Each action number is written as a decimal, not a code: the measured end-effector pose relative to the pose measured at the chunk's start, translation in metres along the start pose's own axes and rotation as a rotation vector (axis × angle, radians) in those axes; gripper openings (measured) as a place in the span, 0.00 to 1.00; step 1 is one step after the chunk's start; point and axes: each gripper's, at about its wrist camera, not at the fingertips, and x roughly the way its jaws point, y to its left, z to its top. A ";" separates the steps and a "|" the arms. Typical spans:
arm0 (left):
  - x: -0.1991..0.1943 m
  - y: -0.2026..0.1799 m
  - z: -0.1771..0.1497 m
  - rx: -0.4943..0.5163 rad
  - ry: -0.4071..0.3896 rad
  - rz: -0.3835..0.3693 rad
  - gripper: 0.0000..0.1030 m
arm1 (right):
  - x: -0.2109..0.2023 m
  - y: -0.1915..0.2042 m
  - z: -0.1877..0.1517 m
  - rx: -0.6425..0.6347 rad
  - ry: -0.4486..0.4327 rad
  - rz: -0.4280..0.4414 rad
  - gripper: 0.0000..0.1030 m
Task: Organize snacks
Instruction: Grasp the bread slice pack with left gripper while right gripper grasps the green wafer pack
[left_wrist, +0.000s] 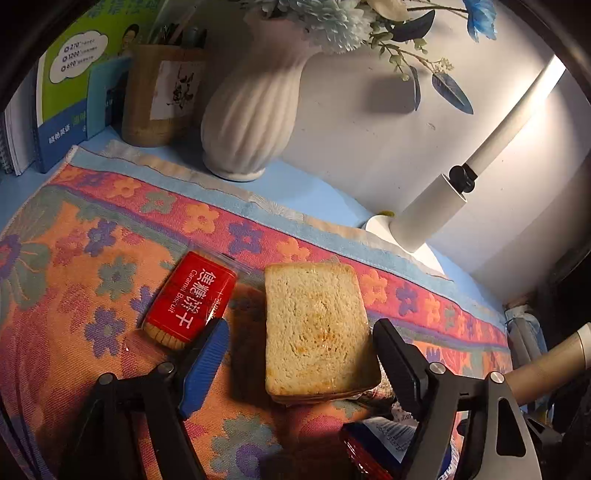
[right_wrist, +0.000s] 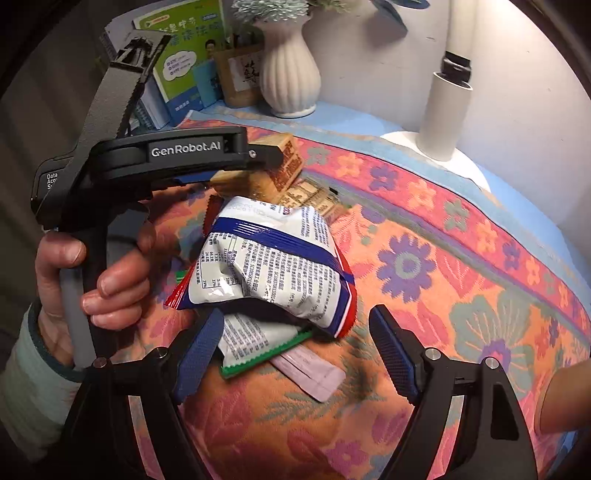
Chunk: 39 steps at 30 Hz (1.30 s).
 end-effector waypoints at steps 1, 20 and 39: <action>0.001 0.001 0.000 -0.001 0.000 -0.004 0.75 | 0.004 0.003 0.004 -0.011 -0.005 0.006 0.79; 0.004 0.002 -0.003 0.019 0.000 -0.003 0.52 | 0.027 -0.007 0.006 0.049 -0.141 0.174 0.54; -0.031 0.025 0.000 -0.052 -0.119 0.014 0.52 | -0.039 0.014 -0.030 -0.077 -0.226 0.174 0.90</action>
